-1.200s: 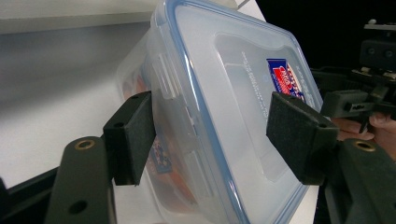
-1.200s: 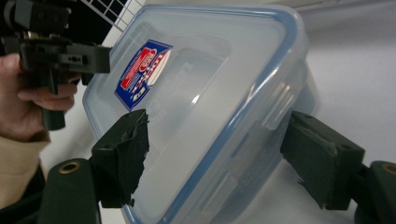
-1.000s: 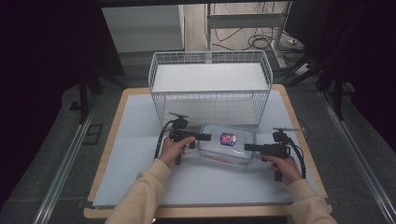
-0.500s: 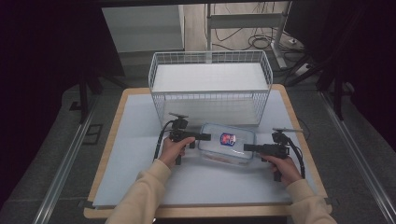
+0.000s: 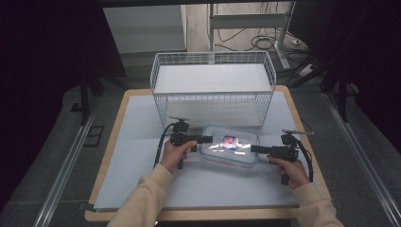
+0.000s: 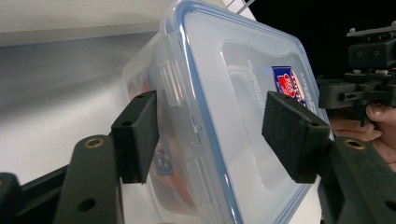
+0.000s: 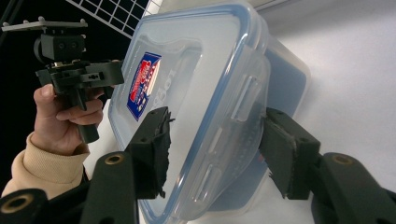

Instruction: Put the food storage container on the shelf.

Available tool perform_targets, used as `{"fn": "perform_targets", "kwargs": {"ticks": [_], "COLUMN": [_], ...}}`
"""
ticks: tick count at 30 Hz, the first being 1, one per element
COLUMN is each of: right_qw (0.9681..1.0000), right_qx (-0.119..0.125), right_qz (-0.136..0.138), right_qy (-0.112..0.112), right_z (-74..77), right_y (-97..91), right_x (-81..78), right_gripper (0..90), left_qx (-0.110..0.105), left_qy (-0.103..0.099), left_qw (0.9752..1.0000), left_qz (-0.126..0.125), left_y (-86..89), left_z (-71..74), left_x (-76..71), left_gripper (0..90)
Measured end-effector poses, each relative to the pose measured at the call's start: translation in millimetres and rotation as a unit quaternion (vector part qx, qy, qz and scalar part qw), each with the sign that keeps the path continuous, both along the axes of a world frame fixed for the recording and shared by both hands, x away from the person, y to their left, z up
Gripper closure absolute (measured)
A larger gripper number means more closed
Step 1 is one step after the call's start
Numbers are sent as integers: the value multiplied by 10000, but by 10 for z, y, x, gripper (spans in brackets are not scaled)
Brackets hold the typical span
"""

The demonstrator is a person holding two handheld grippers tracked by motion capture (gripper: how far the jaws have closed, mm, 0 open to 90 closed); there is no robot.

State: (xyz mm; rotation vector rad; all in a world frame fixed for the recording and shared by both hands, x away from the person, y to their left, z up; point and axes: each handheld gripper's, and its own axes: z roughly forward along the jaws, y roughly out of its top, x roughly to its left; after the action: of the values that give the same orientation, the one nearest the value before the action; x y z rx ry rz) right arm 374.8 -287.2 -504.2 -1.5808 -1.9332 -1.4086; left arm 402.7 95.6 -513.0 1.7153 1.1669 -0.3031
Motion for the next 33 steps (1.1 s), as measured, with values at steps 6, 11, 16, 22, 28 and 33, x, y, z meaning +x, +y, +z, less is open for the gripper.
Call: {"fn": "perform_targets", "kwargs": {"ticks": [6, 11, 16, 22, 28, 33], "right_qw": [9998, 9995, 9981, 9975, 9974, 9973], "right_qx": [-22, 25, -40, -53, 37, 43], "right_qz": [-5, 24, 209, 251, 165, 150], "right_qy": [-204, -305, -571, -664, -706, -717], "right_z": [42, 60, 74, 74, 67, 75], "right_y": [12, 5, 10, 16, 23, 33], "right_x": [-100, -177, -251, -290, -327, -345], "right_gripper": [493, 522, 527, 534, 539, 538], "left_qx": [-13, 38, 62, 84, 145, 171], "left_qy": [-242, -477, -645, -750, -876, -932], "left_qw": [9997, 9988, 9979, 9971, 9960, 9955], "left_qz": [79, 51, 58, 74, 91, 88], "left_y": [18, 40, 64, 73, 73, 80], "left_z": [35, 64, 77, 77, 88, 101], "left_x": [-131, -247, -374, -436, -501, -545], "left_gripper": [402, 412, 421, 426, 428, 430]}}
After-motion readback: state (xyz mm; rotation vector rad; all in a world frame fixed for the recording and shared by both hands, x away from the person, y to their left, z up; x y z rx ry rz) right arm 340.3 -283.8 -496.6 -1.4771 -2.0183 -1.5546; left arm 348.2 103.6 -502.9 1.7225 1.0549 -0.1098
